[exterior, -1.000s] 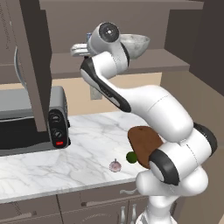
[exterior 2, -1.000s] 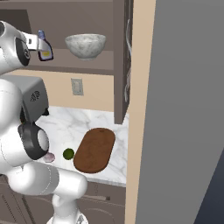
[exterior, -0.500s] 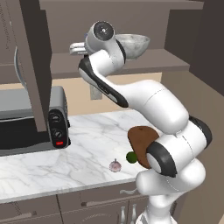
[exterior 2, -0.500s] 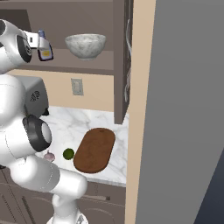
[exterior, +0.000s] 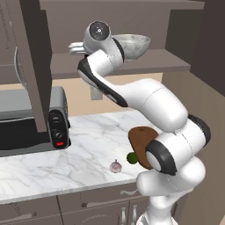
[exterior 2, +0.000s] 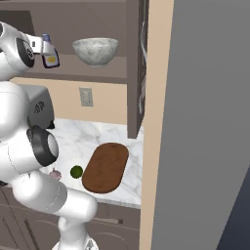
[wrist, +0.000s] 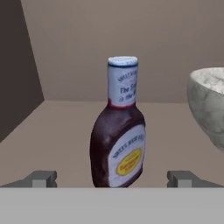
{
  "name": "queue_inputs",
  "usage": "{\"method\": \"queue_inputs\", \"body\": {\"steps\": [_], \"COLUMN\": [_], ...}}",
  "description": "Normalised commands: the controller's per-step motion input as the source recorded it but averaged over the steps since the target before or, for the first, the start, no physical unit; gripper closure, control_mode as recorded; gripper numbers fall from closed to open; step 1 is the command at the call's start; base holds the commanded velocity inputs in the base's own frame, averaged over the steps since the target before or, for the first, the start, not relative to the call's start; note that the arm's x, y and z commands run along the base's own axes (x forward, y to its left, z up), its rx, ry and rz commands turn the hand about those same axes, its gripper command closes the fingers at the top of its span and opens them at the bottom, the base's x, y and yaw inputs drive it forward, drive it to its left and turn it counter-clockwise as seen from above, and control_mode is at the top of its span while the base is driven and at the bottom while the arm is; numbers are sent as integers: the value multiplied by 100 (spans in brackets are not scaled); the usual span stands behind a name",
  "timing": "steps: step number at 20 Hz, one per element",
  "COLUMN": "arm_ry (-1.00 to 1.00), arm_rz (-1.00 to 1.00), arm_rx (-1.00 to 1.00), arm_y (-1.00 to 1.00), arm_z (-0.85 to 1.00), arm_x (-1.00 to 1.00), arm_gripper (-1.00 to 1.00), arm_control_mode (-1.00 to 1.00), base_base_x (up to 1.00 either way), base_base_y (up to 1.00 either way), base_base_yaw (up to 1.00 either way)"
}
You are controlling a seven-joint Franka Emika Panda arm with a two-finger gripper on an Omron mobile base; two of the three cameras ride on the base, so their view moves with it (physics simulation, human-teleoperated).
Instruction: Open the cabinet. Place the bowl and condiment on the counter. Then place the lime and garlic on the cutting board.
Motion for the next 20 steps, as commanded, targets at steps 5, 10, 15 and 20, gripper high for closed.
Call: {"method": "queue_inputs", "body": {"steps": [5,10,15,20], "arm_ry": [0,0,4,5], "arm_rz": [-8,-4,-1,-1], "arm_rx": [-1,0,-1,-3], "arm_y": [11,8,1,0], "arm_z": [0,0,0,-1], "arm_x": [8,22,24,17], "arm_gripper": [-100,-100,-100,-100], "arm_control_mode": [-100,-100,-100,-100], "base_base_x": [0,0,0,0], "base_base_y": [0,0,0,0], "base_base_yaw": [0,0,0,0]}}
